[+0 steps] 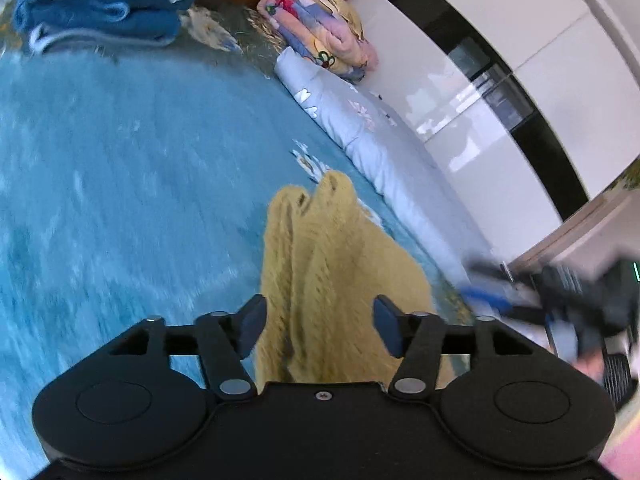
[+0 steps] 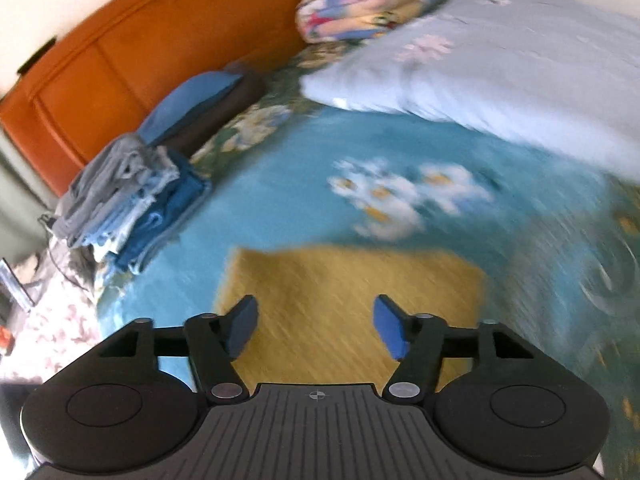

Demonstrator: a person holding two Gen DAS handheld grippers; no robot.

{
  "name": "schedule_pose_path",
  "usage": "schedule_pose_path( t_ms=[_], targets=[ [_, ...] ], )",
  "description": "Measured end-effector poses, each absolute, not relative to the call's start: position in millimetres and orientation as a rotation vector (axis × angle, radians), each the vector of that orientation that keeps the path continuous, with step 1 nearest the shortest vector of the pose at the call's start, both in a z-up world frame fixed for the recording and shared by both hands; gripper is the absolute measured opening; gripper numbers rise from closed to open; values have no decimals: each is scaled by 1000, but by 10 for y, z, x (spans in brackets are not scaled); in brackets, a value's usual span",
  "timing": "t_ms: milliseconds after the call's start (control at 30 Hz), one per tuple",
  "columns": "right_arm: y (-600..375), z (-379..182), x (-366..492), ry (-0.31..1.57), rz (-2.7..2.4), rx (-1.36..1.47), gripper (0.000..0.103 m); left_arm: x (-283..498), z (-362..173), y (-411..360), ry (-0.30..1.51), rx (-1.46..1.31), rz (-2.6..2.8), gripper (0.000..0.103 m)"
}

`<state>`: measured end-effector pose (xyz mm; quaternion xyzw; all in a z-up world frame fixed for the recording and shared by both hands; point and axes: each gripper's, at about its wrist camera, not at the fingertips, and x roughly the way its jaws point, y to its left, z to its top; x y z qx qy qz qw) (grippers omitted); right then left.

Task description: Fold clothes

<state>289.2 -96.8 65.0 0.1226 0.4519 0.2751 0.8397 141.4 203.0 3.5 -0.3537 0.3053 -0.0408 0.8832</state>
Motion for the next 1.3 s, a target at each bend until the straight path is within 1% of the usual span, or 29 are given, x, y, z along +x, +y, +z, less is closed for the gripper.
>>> schedule_pose_path(
  t_ms=[33,133,167,267,400,467,500,533,567,733,800,833,867,900,933,967,1000,1033,1067,1133,1300],
  targets=[
    [-1107,549,2814,976,566,291,74,1470,30,2038,643,-727,-91,62],
    [-1443,246,2558,1029,531,417,75,1656,3,2075,679,-711,-106,66],
    [-1516,167,2474,1028,536,457,76,1734,-11,2088,700,-706,-111,69],
    [-1679,-70,2258,1033,561,595,80,1980,-41,2060,760,-639,-136,72],
    [-1695,-331,2180,1085,621,737,81,2216,-171,2073,815,-617,-147,73],
    [-1667,-423,2177,1089,648,786,82,2312,-236,2091,836,-623,-156,75],
    [-1649,-450,2185,1082,653,801,84,2358,-266,2097,838,-627,-170,77],
    [-1631,-461,2196,1077,656,810,85,2405,-296,2104,840,-632,-185,80],
    [-1606,-462,2213,1074,666,820,86,2445,-322,2113,841,-639,-197,81],
    [-1436,-487,2278,1074,697,834,85,2564,-380,2183,830,-716,-226,81],
    [-1392,-484,2302,1073,693,830,84,2603,-391,2204,831,-740,-236,78],
    [-1374,-482,2309,1075,687,826,83,2593,-376,2192,828,-737,-234,74],
    [-1358,-478,2315,1077,681,821,74,2583,-362,2180,825,-735,-231,64],
    [-1342,-485,2320,1083,668,817,64,2574,-347,2168,822,-733,-228,59],
    [-1339,-494,2326,1090,660,821,60,2564,-332,2156,820,-730,-226,52],
    [-1345,-509,2325,1093,652,833,52,2555,-317,2144,817,-728,-223,46],
    [-1360,-521,2326,1096,643,849,47,2545,-303,2132,814,-725,-221,43],
    [-1378,-528,2332,1100,639,866,45,2536,-288,2120,811,-723,-218,35],
    [-1403,-525,2341,1100,639,882,40,2526,-273,2108,808,-720,-216,31],
    [-1457,-485,2381,1106,649,890,36,2507,-243,2084,802,-716,-210,26],
    [-1803,-138,2593,1074,619,798,35,2148,-112,1957,800,-757,-233,24]
  ],
)
